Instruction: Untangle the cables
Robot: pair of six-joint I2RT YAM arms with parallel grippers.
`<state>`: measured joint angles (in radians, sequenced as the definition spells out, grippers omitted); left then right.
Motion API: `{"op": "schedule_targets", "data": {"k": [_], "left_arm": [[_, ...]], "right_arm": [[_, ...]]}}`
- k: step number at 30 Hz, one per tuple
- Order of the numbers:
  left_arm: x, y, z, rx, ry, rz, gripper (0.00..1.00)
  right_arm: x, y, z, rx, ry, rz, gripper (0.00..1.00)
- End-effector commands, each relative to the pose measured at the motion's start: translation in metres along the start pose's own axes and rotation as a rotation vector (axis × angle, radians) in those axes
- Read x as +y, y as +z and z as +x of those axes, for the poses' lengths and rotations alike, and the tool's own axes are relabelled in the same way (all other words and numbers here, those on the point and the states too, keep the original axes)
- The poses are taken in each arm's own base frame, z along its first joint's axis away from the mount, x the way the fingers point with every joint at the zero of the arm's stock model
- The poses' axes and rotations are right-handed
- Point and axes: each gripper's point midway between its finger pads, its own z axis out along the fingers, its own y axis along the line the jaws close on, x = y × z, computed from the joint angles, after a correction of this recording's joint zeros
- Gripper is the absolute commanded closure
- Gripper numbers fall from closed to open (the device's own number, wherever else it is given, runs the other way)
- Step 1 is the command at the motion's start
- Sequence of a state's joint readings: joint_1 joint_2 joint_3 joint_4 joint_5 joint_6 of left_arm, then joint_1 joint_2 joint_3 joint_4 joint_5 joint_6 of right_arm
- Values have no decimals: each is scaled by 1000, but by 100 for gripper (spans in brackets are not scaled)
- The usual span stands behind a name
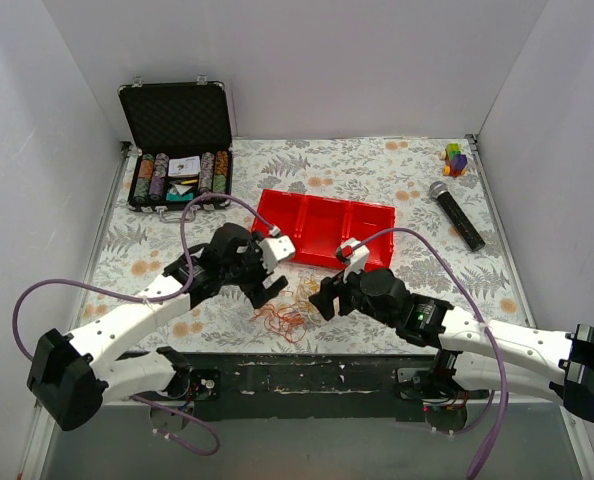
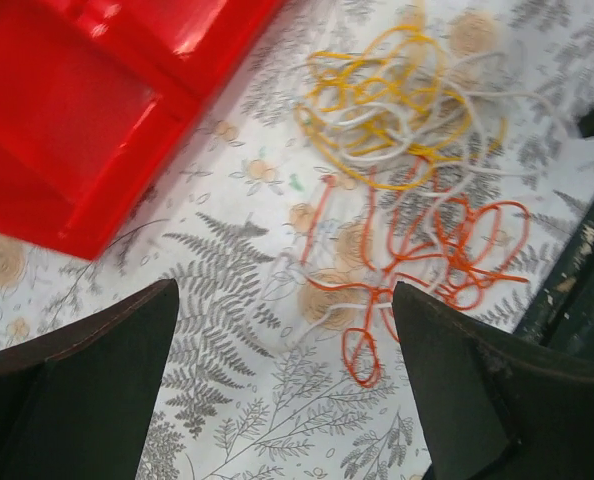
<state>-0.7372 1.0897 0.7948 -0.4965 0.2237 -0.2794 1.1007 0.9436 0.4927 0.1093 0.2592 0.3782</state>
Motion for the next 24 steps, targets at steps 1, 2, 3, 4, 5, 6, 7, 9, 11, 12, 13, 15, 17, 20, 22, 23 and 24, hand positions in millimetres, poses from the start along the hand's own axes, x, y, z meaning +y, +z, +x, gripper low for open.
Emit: {"op": "schedule_targets", "data": {"k": [1,2,3,4,5,6,7,9,11,12,13,15,17,20,22,23,24], "left_arm": [[41,-2,-2,-59,-164,-95,9],[46,-2,4,-47,-196,-100,9],[52,-2,11,-31,-225,-102,9],[52,0,19,-11,-246,-94,9],[51,2,26,7,-259,-82,8],[47,5,33,26,-263,-65,8],[39,7,39,42,-262,-28,8],[26,12,50,73,-270,36,8],[16,16,62,108,-267,83,8],[15,18,66,117,-270,89,8],[14,19,70,123,-266,94,9],[15,21,74,123,-263,93,8],[23,23,76,111,-265,74,9],[29,25,79,112,-290,66,9],[29,26,83,117,-309,68,10],[29,27,84,116,-317,70,10],[28,27,86,114,-323,77,10]], "right_arm": [[7,2,-11,-44,12,-24,22],[7,2,-11,-42,11,-25,22],[8,3,-11,-40,11,-26,22],[7,4,-10,-36,10,-23,22],[8,4,-10,-35,10,-24,22],[8,5,-10,-34,10,-25,22],[9,5,-10,-34,11,-27,22],[8,6,-10,-34,13,-24,22],[8,6,-11,-34,13,-24,22],[9,6,-12,-36,13,-23,22],[9,6,-12,-35,13,-23,22],[8,6,-13,-34,11,-19,22],[9,7,-14,-34,11,-19,22],[10,8,-15,-30,11,-17,22],[10,8,-15,-25,8,-18,22],[10,9,-15,-24,8,-17,22],[10,9,-14,-21,7,-15,22]]}}
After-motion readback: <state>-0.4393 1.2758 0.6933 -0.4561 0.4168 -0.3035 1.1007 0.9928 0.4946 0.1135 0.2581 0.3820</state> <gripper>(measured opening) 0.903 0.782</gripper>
